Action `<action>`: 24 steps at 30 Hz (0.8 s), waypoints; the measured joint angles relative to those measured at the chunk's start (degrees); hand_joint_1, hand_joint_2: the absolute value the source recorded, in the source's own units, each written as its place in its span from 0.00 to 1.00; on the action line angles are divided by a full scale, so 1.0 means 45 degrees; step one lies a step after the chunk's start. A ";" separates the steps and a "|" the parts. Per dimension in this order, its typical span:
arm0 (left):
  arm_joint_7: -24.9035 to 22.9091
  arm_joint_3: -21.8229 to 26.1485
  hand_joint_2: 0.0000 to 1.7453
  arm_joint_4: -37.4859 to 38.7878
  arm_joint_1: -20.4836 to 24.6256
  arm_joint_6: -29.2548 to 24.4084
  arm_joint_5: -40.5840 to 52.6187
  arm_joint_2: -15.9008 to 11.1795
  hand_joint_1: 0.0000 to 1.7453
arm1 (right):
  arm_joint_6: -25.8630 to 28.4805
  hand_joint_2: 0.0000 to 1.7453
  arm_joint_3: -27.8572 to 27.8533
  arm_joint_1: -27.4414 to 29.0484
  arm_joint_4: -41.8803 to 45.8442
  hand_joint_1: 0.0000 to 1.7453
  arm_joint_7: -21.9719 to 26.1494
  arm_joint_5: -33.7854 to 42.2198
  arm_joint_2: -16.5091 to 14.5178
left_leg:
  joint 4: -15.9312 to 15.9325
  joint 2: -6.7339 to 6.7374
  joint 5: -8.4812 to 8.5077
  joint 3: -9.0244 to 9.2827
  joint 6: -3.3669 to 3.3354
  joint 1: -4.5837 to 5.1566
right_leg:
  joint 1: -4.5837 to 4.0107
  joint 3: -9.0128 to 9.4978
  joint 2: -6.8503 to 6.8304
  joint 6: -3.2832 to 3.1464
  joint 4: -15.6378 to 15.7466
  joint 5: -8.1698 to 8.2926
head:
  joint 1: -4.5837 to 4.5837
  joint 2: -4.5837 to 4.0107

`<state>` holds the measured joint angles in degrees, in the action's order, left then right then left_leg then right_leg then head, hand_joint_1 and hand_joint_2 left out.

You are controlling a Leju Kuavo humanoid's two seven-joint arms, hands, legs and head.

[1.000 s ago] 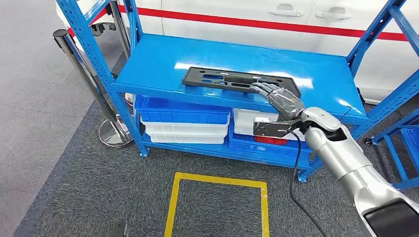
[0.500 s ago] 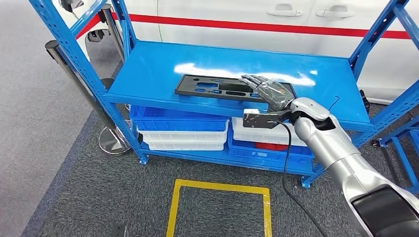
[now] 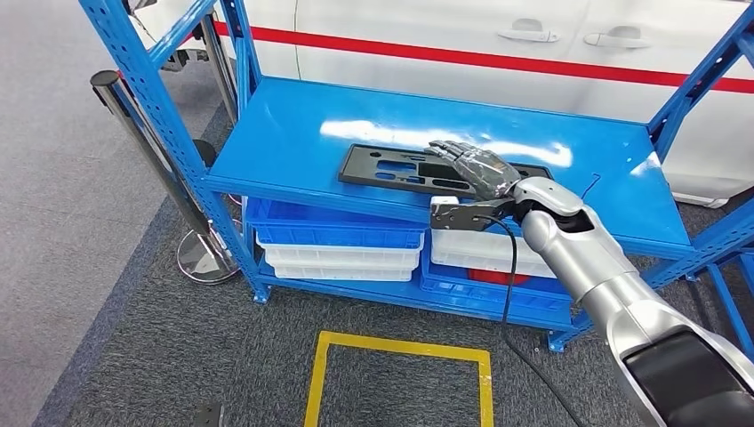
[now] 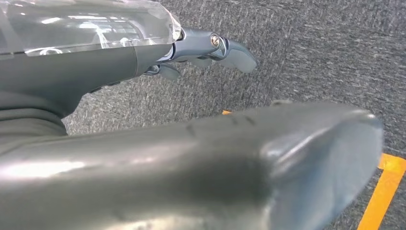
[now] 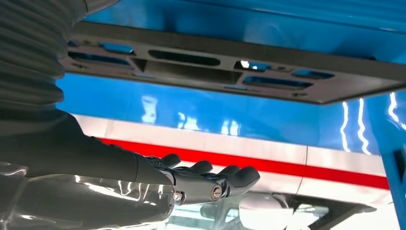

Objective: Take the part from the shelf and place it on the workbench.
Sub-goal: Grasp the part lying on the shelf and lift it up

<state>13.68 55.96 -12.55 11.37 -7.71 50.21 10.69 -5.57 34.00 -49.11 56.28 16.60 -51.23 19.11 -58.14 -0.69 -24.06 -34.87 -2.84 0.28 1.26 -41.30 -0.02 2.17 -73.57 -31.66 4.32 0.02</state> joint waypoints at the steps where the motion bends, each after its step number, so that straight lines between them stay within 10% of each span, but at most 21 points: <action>1: -0.0002 0.0002 0.00 0.0000 -0.0003 0.0001 -0.0004 0.0001 0.00 | -0.0006 1.00 0.0029 -0.0011 -0.0061 0.00 -0.0012 0.0000 -0.0028 | -0.0012 -0.0016 -0.0071 0.0097 0.0008 0.0026 | -0.0020 0.0200 0.0001 -0.0070 0.0724 0.0603 | -0.0001 0.0000; 3: -0.0007 0.0004 0.00 0.0001 -0.0002 0.0010 -0.0012 0.0018 0.00 | -0.0044 1.00 0.0065 -0.0081 -0.0158 0.00 -0.0033 0.0000 -0.0072 | -0.0035 -0.0047 -0.0208 0.0242 0.0059 0.0071 | -0.0120 0.0835 -0.0004 -0.0259 0.2459 0.1592 | 0.0000 0.0000; 7: -0.0015 0.0009 0.00 0.0004 0.0020 0.0024 -0.0058 0.0033 0.00 | -0.0198 0.00 0.0149 -0.0247 -0.0376 0.00 -0.0103 -0.0007 -0.0195 | -0.0020 -0.0049 -0.0328 0.0272 0.0280 0.0106 | -0.0195 0.1231 -0.0006 -0.0418 0.3416 0.1753 | 0.0000 0.0000; 10: -0.0019 0.0012 0.00 0.0000 0.0032 0.0023 -0.0074 0.0028 0.00 | -0.0240 0.00 0.0211 -0.0338 -0.0559 0.00 -0.0129 -0.0026 -0.0336 | -0.0869 0.0007 -0.0851 -0.0090 0.0511 0.0094 | -0.0056 0.1410 -0.0029 -0.0569 0.3612 0.1767 | 0.0005 0.0000; 14: -0.0034 0.0013 0.00 0.0002 -0.0004 0.0015 -0.0104 0.0025 0.00 | 0.0078 0.00 0.0487 -0.0371 -0.0983 0.00 -0.0408 -0.0382 -0.0587 | -0.3680 0.0049 -0.1740 -0.1670 0.0741 -0.0099 | -0.0066 0.1477 -0.0027 -0.0631 0.3608 0.1686 | 0.0007 0.0000; 19: -0.0074 0.0010 0.00 0.0002 0.0029 0.0023 -0.0041 0.0014 0.00 | 0.0490 0.00 0.0675 -0.0318 -0.1500 0.00 -0.0751 -0.0515 -0.0901 | -0.0393 0.0077 0.0108 -0.0312 0.0709 -0.0175 | -0.0061 0.1647 0.0022 -0.0412 0.3514 0.1468 | 0.0006 0.0000; 24: -0.0171 -0.0012 0.00 0.0004 0.0075 0.0033 0.0011 0.0023 0.00 | 0.0716 0.00 0.0827 -0.0187 -0.1848 0.00 -0.0900 -0.0673 -0.1045 | 0.0083 0.0054 0.0126 -0.0054 0.0291 -0.0146 | -0.0052 0.1597 0.0012 -0.0072 0.3299 0.1248 | 0.0000 0.0000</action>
<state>12.91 55.90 -12.53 11.71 -7.56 50.26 10.79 -2.34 37.72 -49.95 47.96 12.55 -54.26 14.40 -57.77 -0.45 -23.49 -35.11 -1.53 -0.38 1.02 -34.11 0.04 1.85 -58.72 -26.05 4.32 0.02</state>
